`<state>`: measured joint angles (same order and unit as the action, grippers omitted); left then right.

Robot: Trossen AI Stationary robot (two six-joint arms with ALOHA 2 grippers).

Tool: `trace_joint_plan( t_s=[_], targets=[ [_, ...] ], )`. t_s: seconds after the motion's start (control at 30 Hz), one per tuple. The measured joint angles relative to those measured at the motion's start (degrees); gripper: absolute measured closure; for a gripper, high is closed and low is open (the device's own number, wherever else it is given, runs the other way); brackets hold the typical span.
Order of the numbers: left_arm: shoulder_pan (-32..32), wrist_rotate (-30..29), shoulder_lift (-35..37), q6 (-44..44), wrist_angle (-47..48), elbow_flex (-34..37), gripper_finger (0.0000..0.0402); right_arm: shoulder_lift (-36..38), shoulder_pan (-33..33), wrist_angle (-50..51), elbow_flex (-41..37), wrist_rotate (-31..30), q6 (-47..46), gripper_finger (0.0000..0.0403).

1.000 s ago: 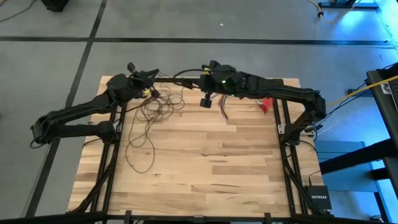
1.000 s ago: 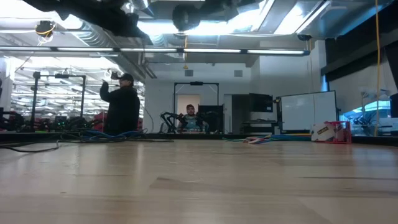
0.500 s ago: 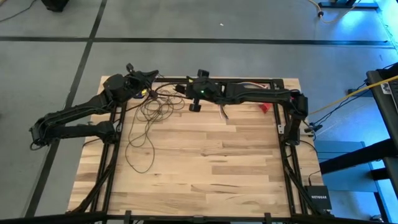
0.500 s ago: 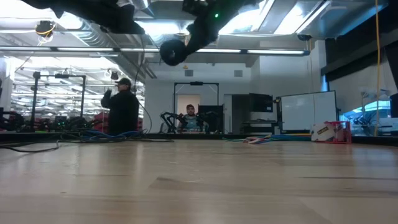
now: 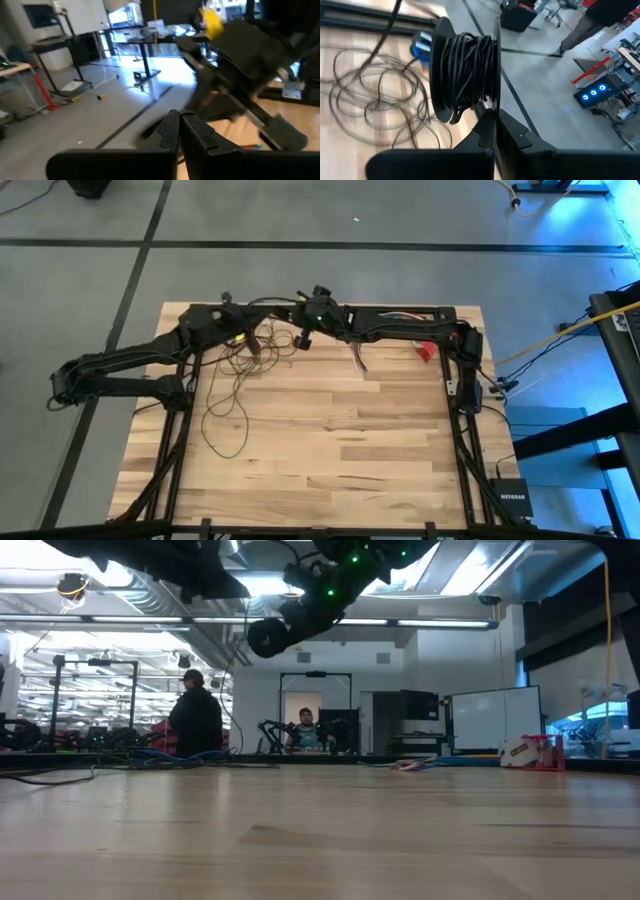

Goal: Coiling cords

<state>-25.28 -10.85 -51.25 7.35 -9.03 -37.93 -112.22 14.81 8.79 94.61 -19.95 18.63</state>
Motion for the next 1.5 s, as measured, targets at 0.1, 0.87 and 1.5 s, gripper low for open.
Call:
trace_joint_plan(
  t_s=[0.1,0.87,1.5],
  targets=[
    [1.4,0.0,-3.1,-0.6,-2.5,0.0,0.0398,-0.2,0.2,-1.1,0.0,0.9,-0.5,0.0398],
    [0.8,-20.5,4.4,9.6,7.2,0.0,0.0398,-0.6,0.2,-1.8,0.0,3.8,-0.3,0.0398],
    [-8.1,-12.9,5.0,4.9,16.1,0.0,0.0398,-0.5,0.2,-5.1,0.1,6.9,1.4,0.0398]
  ],
)
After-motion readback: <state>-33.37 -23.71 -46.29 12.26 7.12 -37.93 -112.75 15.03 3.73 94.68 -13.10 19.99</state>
